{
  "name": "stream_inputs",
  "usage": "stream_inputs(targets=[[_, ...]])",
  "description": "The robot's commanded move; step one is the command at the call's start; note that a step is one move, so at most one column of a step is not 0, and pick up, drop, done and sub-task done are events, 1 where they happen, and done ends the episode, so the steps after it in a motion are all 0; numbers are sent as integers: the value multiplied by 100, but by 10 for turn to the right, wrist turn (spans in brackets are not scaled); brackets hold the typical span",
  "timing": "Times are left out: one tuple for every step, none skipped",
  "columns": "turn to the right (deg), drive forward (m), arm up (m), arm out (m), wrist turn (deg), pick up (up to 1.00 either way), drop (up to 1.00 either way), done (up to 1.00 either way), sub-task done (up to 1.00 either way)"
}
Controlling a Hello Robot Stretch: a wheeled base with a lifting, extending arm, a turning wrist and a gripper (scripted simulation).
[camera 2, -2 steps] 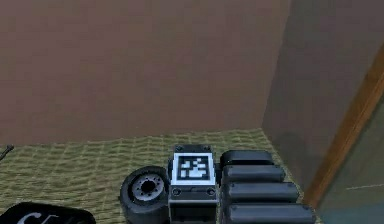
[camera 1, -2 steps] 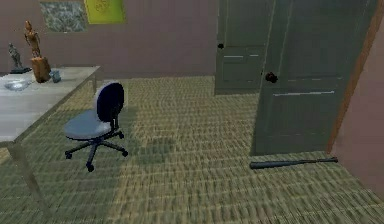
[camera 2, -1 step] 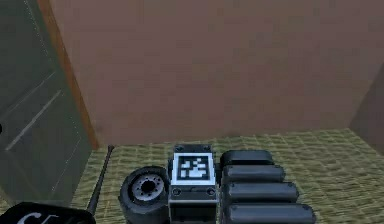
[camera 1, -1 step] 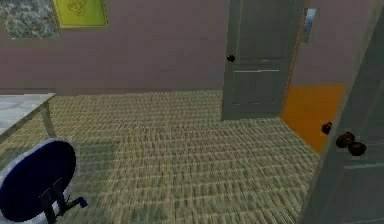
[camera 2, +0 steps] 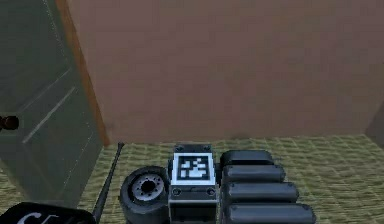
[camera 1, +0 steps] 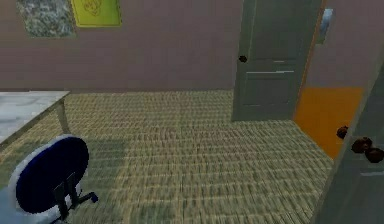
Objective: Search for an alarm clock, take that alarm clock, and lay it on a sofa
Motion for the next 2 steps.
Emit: stream_inputs(targets=[[0, 100, 0, 0, 0, 0, 0, 0, 0], [-180, 0, 0, 0, 0, 0, 0, 0, 0]])
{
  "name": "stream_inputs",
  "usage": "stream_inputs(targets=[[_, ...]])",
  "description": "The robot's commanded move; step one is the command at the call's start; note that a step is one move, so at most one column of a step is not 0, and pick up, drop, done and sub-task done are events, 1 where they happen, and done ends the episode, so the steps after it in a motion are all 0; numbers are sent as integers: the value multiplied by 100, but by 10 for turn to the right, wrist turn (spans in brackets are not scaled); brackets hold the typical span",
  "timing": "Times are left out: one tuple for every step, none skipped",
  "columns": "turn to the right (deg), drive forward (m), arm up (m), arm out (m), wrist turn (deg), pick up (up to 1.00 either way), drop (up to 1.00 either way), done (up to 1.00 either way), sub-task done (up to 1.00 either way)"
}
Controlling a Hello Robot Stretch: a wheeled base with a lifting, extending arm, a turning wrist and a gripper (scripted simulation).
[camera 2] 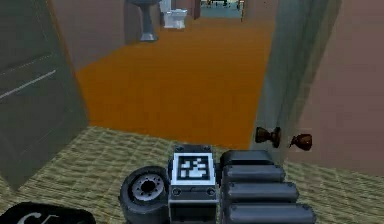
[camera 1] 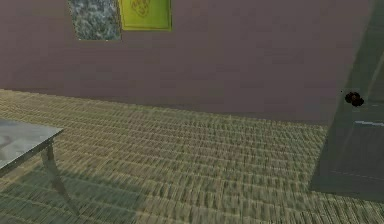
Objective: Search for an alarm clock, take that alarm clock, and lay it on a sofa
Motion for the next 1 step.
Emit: stream_inputs(targets=[[0, 10, 0, 0, 0, 0, 0, 0, 0]])
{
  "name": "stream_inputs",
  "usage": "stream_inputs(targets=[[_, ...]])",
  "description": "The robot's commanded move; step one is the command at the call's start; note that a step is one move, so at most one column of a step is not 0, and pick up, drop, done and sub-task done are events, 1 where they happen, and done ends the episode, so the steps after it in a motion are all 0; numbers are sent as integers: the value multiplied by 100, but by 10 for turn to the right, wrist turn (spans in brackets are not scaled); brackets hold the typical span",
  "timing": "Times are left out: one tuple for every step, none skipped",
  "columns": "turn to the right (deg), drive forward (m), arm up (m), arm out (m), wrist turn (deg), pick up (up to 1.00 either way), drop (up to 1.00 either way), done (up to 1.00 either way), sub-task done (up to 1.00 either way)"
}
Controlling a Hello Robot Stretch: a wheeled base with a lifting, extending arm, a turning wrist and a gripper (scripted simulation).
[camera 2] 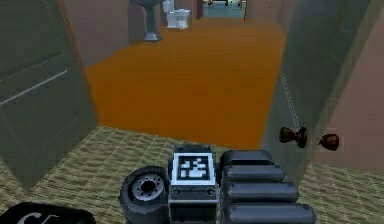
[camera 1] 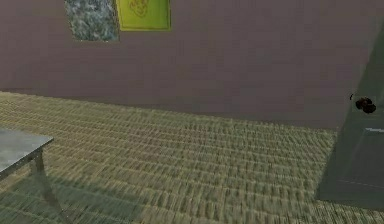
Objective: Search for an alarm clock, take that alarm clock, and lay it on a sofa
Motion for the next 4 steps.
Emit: stream_inputs(targets=[[450, 0, 0, 0, 0, 0, 0, 0, 0], [0, 50, 0, 0, 0, 0, 0, 0, 0], [450, 0, 0, 0, 0, 0, 0, 0, 0], [120, 0, 0, 0, 0, 0, 0, 0, 0]])
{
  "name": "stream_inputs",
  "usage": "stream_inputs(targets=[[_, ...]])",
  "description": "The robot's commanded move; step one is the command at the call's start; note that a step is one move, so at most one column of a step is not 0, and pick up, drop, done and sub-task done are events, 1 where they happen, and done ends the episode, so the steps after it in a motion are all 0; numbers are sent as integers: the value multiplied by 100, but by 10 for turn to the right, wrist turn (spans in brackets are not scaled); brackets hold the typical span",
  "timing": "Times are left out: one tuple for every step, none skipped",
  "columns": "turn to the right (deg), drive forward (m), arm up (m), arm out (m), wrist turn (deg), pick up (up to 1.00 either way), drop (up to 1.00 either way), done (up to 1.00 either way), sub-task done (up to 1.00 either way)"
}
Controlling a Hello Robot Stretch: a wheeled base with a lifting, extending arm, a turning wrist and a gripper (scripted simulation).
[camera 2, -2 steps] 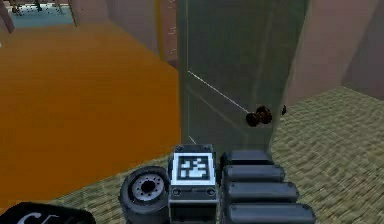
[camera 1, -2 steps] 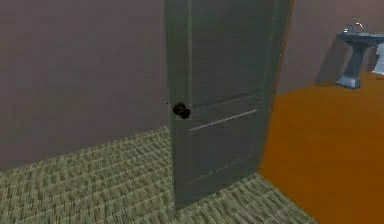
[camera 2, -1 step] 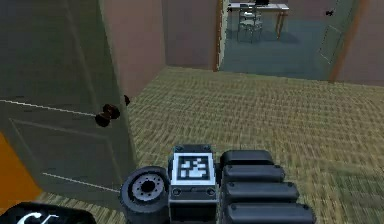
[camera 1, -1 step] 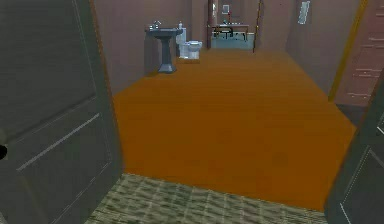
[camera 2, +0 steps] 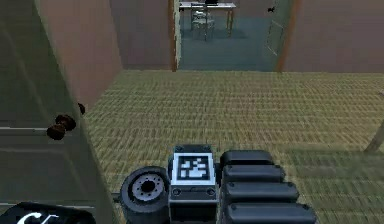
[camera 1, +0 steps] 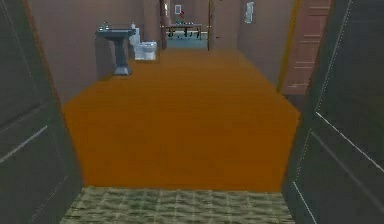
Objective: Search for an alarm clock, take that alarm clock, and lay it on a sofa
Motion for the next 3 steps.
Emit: stream_inputs(targets=[[0, 100, 0, 0, 0, 0, 0, 0, 0], [0, 100, 0, 0, 0, 0, 0, 0, 0], [0, 100, 0, 0, 0, 0, 0, 0, 0]])
